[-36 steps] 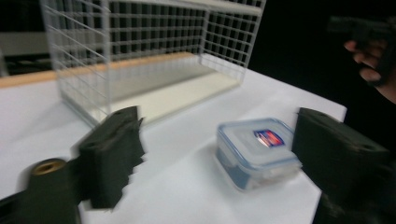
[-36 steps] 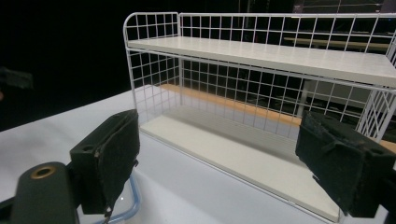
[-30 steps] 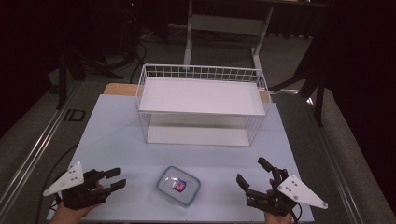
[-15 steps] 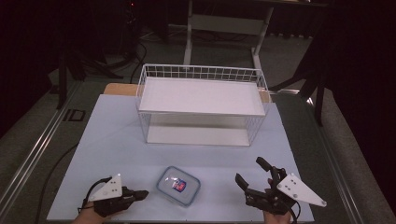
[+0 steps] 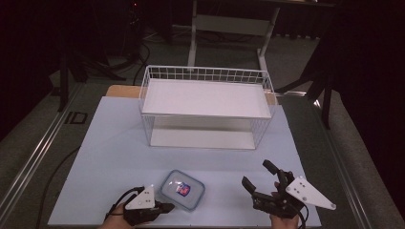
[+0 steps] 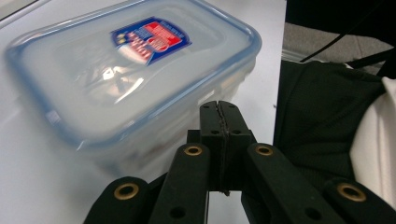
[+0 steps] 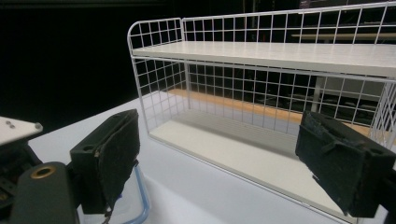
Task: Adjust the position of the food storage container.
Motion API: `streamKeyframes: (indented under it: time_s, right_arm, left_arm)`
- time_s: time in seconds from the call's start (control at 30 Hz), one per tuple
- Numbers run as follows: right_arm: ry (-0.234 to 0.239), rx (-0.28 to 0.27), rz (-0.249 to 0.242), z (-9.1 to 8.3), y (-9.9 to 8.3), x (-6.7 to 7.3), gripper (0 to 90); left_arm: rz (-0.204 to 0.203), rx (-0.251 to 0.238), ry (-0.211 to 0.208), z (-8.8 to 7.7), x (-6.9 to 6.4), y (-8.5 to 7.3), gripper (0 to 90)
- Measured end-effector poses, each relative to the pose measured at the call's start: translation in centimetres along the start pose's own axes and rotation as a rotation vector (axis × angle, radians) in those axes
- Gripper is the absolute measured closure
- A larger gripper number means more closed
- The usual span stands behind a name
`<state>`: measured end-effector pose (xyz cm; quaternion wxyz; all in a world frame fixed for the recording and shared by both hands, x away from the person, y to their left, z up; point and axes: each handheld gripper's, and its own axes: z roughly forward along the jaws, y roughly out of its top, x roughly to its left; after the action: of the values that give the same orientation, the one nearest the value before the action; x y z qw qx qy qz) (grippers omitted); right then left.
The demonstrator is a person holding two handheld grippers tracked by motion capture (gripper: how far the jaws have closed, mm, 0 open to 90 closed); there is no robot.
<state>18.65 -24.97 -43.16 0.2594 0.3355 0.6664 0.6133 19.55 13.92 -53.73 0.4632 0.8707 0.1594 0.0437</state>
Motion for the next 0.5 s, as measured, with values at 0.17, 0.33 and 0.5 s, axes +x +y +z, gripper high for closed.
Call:
streamKeyframes:
  time_s: [0.17, 0.33, 0.5]
  right_arm:
    - [0.003, -0.004, 0.003, -0.3, 0.0, -0.2, 13.8]
    - [0.007, -0.014, 0.005, -0.5, 0.0, -0.4, 13.8]
    - [0.007, -0.009, -0.010, -0.7, 0.0, -0.4, 14.1]
  left_arm:
    - [0.013, 0.021, 0.018, 2.0, -0.5, 1.2, 90.0]
    - [0.006, 0.015, 0.029, 3.8, -0.2, 2.4, 90.0]
    - [-0.011, 0.004, 0.043, 5.2, 0.3, 3.3, 90.0]
